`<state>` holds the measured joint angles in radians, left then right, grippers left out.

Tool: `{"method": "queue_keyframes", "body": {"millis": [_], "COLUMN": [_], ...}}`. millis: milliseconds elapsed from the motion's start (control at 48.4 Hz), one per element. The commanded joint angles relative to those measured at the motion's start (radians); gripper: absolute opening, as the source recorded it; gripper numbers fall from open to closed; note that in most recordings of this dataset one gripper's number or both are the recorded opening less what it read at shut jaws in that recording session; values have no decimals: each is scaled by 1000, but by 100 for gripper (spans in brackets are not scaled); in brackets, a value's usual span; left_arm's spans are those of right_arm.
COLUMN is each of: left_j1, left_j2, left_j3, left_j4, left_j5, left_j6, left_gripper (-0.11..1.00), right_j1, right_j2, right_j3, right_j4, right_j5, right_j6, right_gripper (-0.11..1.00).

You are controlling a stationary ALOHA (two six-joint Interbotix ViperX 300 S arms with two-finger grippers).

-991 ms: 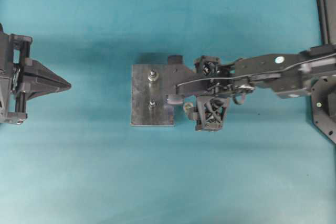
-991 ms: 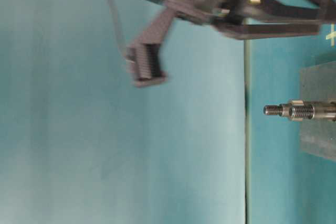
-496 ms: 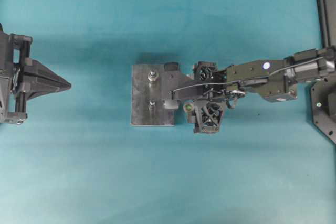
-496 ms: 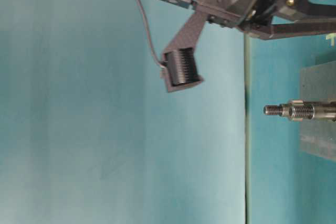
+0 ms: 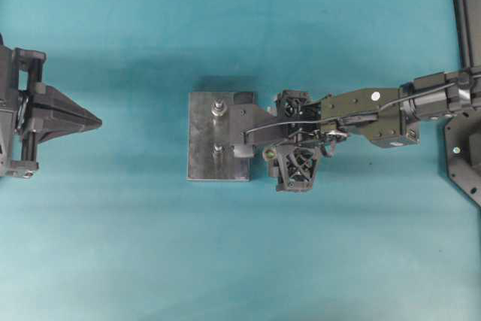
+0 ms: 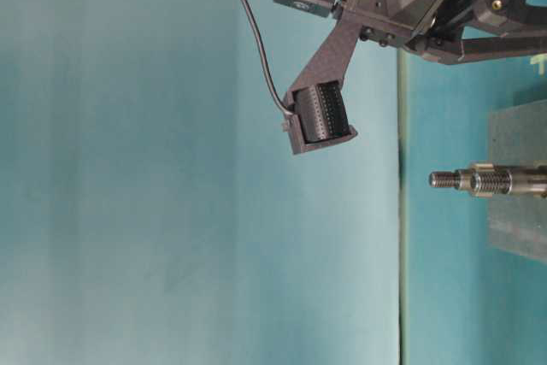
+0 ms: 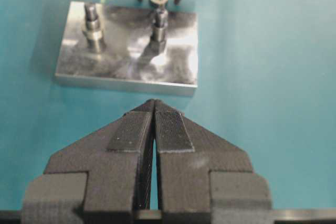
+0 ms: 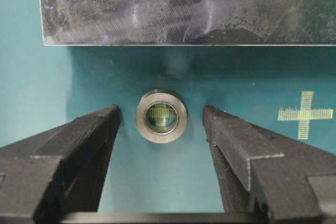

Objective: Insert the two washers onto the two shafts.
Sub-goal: 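Lower the right gripper and grasp the lower washer, then lift the washer and carry it over the lower shaft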

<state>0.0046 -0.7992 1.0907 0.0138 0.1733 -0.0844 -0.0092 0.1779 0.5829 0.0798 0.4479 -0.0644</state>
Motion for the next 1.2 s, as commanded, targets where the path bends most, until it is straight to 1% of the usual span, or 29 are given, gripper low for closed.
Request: {"method": "queue_keyframes", "body": {"millis": [0,62,124,227,248,268,372,475,682,888,1177], "left_j1": [2,2,2,2,2,2,2,2,2,2,2], "left_j2": [3,3,5,5,5,5,5,5,6,6,3], "left_j3": [-23,-25,-25,-26,-26,-26,-31,-32,-32,-34,-29], "left_j4": [3,3,2,2,2,2,2,2,2,2,2], "left_j5": [-6,-8,-8,-8,-8,-8,-8,-6,-8,-8,-6], "left_j6": [-2,-2,-2,-3,-3,-3,-3,-3,-3,-2,-2], "left_gripper": [0,0,0,0,0,0,0,0,0,0,0], "right_j1": [3,0,-2,-8,-11,-14,-25,-29,-23,-6,8], "right_j2": [-9,-9,-9,-14,-15,-17,-35,-77,-149,-124,-48], "right_j3": [-8,-11,-11,-11,-11,-11,-12,-25,-112,-219,-327], "right_j4": [-2,-2,-3,-3,-3,-3,-5,-18,-23,-23,-25], "right_j5": [-5,-2,-2,0,3,5,18,31,120,195,206], "right_j6": [9,9,9,11,11,12,12,21,18,5,-31], "right_gripper": [66,62,55,36,33,32,32,32,32,32,32]}}
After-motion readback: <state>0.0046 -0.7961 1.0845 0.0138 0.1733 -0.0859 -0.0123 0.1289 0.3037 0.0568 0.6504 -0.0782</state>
